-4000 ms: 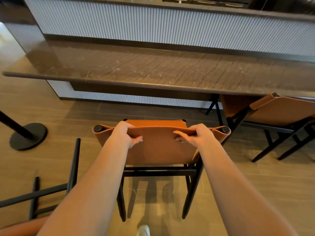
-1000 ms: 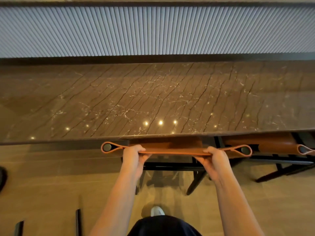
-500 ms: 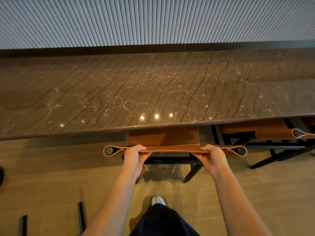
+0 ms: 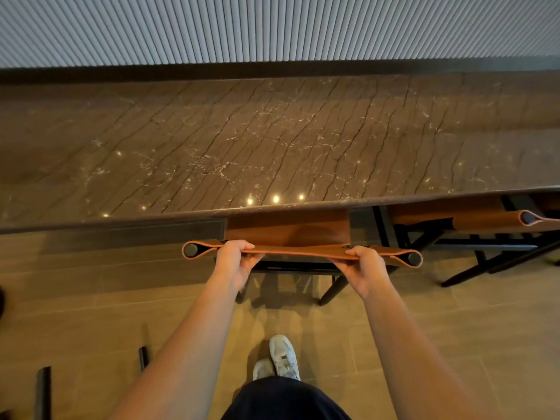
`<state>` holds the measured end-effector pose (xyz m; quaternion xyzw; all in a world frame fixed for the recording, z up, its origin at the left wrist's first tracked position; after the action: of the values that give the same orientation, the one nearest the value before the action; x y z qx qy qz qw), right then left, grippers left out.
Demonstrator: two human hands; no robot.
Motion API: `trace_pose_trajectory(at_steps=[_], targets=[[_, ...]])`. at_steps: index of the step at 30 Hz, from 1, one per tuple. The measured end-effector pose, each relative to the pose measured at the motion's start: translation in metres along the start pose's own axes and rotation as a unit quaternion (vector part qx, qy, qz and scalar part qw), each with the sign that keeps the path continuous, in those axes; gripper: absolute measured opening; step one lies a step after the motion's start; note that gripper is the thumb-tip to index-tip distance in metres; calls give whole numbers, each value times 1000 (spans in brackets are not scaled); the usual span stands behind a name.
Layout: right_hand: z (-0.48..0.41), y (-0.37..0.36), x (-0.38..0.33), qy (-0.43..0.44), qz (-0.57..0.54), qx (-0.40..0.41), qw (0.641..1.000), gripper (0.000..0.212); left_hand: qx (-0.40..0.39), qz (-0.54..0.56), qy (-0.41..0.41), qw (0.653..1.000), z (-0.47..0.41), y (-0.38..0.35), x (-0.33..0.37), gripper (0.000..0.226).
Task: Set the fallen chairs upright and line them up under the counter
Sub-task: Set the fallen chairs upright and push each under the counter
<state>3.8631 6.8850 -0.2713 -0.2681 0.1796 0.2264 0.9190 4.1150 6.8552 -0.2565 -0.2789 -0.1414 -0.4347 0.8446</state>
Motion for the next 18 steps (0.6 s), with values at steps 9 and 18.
trace_pose_trajectory(at_steps=[9, 18], targets=[[-1, 3, 2, -13, 9, 1, 1000, 27, 12, -22, 14, 1000, -5, 2, -2, 30], [7, -1, 0, -26, 8, 19, 999, 24, 13, -27, 7, 1000, 6, 3, -1, 34]])
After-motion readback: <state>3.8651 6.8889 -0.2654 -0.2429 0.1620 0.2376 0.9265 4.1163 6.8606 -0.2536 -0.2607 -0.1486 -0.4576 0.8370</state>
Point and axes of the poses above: each hand's wrist, its own z-axis away from the middle knuckle, its own y-axis out of the back of the hand, x = y × z, the point moved 5 cm from there along -z, towards the middle knuckle, and after that the axes turned 7 degrees about -z, right-handed, at the moved point
